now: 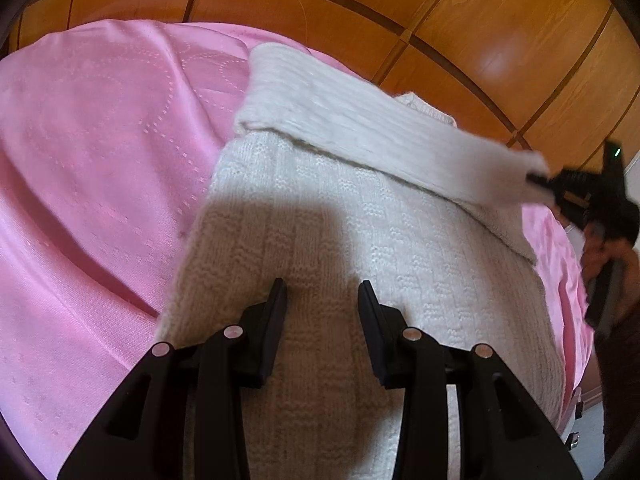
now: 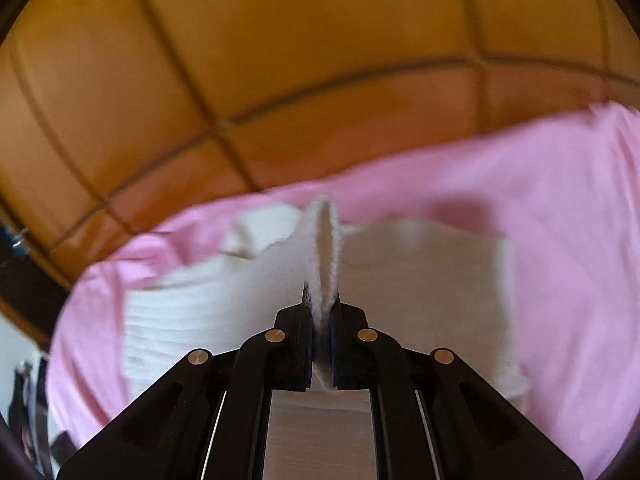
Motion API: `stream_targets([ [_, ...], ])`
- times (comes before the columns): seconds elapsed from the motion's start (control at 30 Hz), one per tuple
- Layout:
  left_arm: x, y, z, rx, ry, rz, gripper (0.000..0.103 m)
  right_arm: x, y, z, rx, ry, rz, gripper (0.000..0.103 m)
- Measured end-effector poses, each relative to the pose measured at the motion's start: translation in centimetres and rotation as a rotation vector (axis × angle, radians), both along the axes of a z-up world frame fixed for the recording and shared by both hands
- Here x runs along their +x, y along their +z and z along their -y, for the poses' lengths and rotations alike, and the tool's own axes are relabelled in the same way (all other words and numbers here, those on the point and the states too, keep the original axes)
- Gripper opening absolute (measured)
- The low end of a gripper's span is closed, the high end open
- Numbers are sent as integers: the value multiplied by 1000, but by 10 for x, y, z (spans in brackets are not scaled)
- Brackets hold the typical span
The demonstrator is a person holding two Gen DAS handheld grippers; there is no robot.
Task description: Fold small clothes
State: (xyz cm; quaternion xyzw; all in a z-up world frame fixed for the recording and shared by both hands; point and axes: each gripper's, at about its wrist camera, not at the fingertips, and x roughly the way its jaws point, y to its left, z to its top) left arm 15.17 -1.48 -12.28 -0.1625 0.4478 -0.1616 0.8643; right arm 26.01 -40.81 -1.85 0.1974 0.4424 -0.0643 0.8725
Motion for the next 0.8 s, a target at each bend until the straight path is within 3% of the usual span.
stream_targets([
  [0.13,1,4,1,11,-4,-18,36,-2,-41,14,13,-55,-94,5],
  [0.23,2,16,-3,-1,-6,-40,39,-10,-56,18,29,-70,-104,5],
  [0.43,31,50,-35,-76,60,17,50,-19,-41,14,-5,-51,-65,5],
  [0.6,81,55,-47,-61,116,5,50,-21,-43,17,-24,-8,-73,6],
  [0.67,101,53,-49,-48,129,-5,50,-28,-30,21,-53,-24,-38,15],
  [0.73,121,51,-50,-47,136,-21,50,-34,-15,21,-103,-25,0,44],
  [0.8,136,50,-50,-54,137,-25,51,-36,-4,14,-110,3,35,50],
])
